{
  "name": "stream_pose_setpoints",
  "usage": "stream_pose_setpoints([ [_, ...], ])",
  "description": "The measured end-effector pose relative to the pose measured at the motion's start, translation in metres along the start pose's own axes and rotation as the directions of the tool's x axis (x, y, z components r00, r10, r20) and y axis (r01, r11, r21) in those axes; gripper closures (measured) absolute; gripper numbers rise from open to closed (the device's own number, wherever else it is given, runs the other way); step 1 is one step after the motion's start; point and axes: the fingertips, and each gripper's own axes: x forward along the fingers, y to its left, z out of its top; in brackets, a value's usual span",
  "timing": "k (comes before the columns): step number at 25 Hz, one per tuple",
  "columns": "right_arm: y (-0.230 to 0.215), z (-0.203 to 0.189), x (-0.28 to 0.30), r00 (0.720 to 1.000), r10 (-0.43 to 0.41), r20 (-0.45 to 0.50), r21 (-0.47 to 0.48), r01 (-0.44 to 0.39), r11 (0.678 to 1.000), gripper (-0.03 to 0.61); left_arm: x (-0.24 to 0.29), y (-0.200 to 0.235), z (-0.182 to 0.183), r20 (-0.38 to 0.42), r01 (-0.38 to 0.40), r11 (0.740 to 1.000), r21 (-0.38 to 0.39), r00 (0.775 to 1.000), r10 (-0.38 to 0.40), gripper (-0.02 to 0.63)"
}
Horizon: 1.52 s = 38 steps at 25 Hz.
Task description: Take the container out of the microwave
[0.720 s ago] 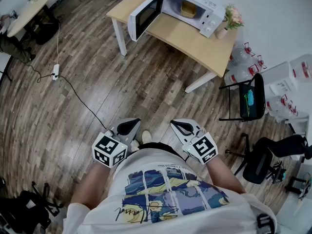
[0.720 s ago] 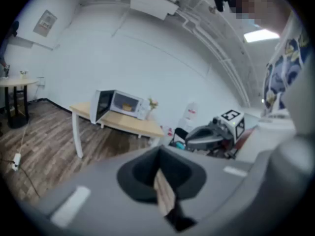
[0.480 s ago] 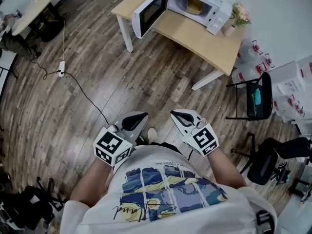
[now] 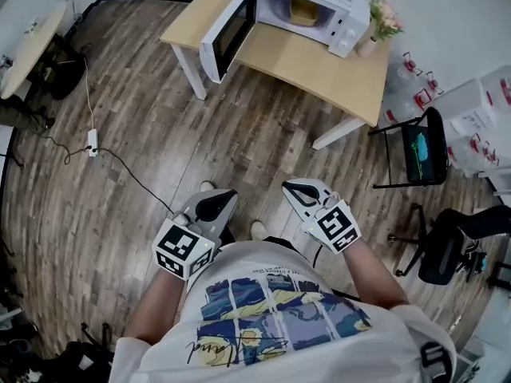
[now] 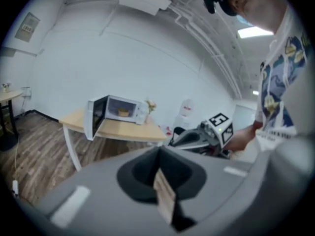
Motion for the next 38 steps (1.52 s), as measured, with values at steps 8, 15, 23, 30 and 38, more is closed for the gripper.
stream_pose_setpoints([
  [8, -0.064, 0.073, 0.089, 0.989, -0.140, -0.040, -0.036, 0.138, 0.990, 0.546, -0.015, 0.125, 0.059, 0.049, 0.052, 0.997, 0.061, 0.997, -0.055, 0.583],
  [15, -0.130, 0.098, 0.140, 0.946, -0.296, -0.131, -0.145, 0.277, 0.950, 0.548, -0.033, 0.216, 0.077, 0.015, 0.079, 0.990, 0.113, 0.997, -0.081, 0.582],
  [23, -0.255, 0.087, 0.165, 0.868, -0.421, -0.264, -0.312, 0.337, 0.888, 0.552, -0.002, 0.264, 0.113, 0.062, 0.073, 0.995, 0.074, 0.995, -0.078, 0.589],
  [30, -0.399, 0.074, 0.192, 0.791, -0.532, -0.302, -0.473, 0.360, 0.804, 0.554, 0.050, 0.298, 0.172, 0.076, 0.007, 0.996, 0.091, 0.997, -0.014, 0.591],
  [38, -0.523, 0.050, 0.217, 0.701, -0.641, -0.314, -0.548, 0.417, 0.725, 0.555, 0.102, 0.329, 0.216, 0.088, -0.080, 0.995, 0.063, 0.993, 0.074, 0.591],
])
